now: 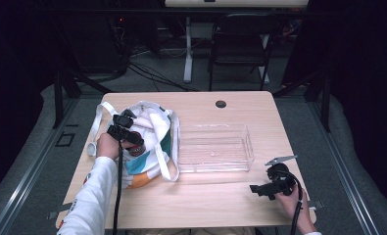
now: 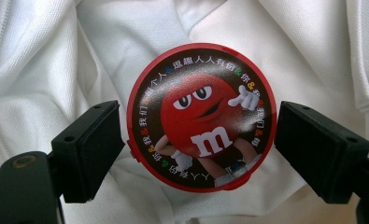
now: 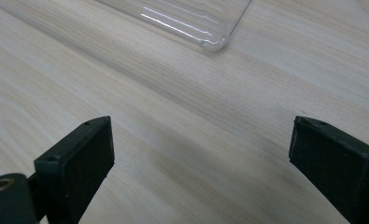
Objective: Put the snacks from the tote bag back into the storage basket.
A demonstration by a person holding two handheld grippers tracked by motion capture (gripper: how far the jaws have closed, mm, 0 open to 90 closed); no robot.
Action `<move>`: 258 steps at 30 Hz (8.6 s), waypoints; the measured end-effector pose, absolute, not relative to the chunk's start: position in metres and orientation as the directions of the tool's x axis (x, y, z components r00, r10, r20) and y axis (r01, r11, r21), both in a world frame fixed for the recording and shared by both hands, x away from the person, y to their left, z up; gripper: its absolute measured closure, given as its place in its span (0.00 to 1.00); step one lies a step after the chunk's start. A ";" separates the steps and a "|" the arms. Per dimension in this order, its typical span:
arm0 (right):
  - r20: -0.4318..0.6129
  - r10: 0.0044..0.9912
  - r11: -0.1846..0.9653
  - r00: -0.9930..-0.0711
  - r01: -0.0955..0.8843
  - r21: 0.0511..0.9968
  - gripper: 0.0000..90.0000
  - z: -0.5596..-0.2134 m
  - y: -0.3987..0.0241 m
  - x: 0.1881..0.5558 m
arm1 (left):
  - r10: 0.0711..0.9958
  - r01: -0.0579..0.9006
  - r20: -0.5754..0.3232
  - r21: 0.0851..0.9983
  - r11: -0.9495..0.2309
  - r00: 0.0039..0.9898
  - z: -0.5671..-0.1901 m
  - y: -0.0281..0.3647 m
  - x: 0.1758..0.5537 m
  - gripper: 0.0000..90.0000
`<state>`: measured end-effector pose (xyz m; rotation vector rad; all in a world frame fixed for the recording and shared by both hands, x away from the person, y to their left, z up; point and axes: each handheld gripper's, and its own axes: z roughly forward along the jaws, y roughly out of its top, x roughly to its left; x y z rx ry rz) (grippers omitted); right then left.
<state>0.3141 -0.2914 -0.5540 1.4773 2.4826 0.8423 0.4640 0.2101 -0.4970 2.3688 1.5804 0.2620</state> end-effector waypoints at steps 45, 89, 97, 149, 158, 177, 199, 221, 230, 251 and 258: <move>0.170 0.846 0.356 -0.505 0.773 0.526 0.08 -0.553 -0.293 0.314 | 0.917 0.854 0.009 0.362 -0.375 0.399 -0.461 0.214 0.456 0.29; 0.174 0.849 0.343 -0.498 0.772 0.535 0.08 -0.552 -0.293 0.313 | 0.886 0.787 0.044 0.440 -0.432 0.462 -0.391 0.197 0.442 0.29; 0.176 0.851 0.339 -0.496 0.773 0.536 0.08 -0.552 -0.294 0.314 | 0.879 0.778 0.049 0.444 -0.444 0.474 -0.386 0.191 0.444 0.29; 0.180 0.850 0.337 -0.495 0.773 0.537 0.08 -0.551 -0.294 0.313 | 0.801 0.687 0.064 0.477 -0.549 0.596 -0.365 0.127 0.445 0.29; 0.181 0.849 0.337 -0.496 0.773 0.537 0.08 -0.551 -0.294 0.313 | 0.788 0.675 0.057 0.479 -0.561 0.614 -0.368 0.115 0.446 0.29; 0.178 0.853 0.331 -0.491 0.772 0.543 0.08 -0.551 -0.294 0.313 | 0.751 0.644 0.036 0.487 -0.590 0.660 -0.372 0.093 0.441 0.29; 0.184 0.849 0.332 -0.495 0.772 0.542 0.09 -0.551 -0.295 0.313 | 0.721 0.623 0.007 0.499 -0.603 0.692 -0.382 0.073 0.438 0.29; 0.185 0.848 0.333 -0.496 0.771 0.543 0.09 -0.551 -0.294 0.313 | 0.696 0.611 -0.040 0.517 -0.600 0.717 -0.409 0.044 0.428 0.29; 0.185 0.850 0.329 -0.493 0.771 0.546 0.09 -0.551 -0.294 0.313 | 0.689 0.618 -0.055 0.499 -0.608 0.722 -0.429 0.039 0.426 0.29; 0.187 0.849 0.330 -0.494 0.771 0.544 0.09 -0.551 -0.294 0.313 | 0.697 0.656 -0.076 0.421 -0.626 0.713 -0.475 0.036 0.423 0.30; 0.187 0.849 0.330 -0.494 0.772 0.543 0.09 -0.551 -0.294 0.313 | 0.695 0.659 -0.078 0.408 -0.632 0.715 -0.481 0.036 0.421 0.30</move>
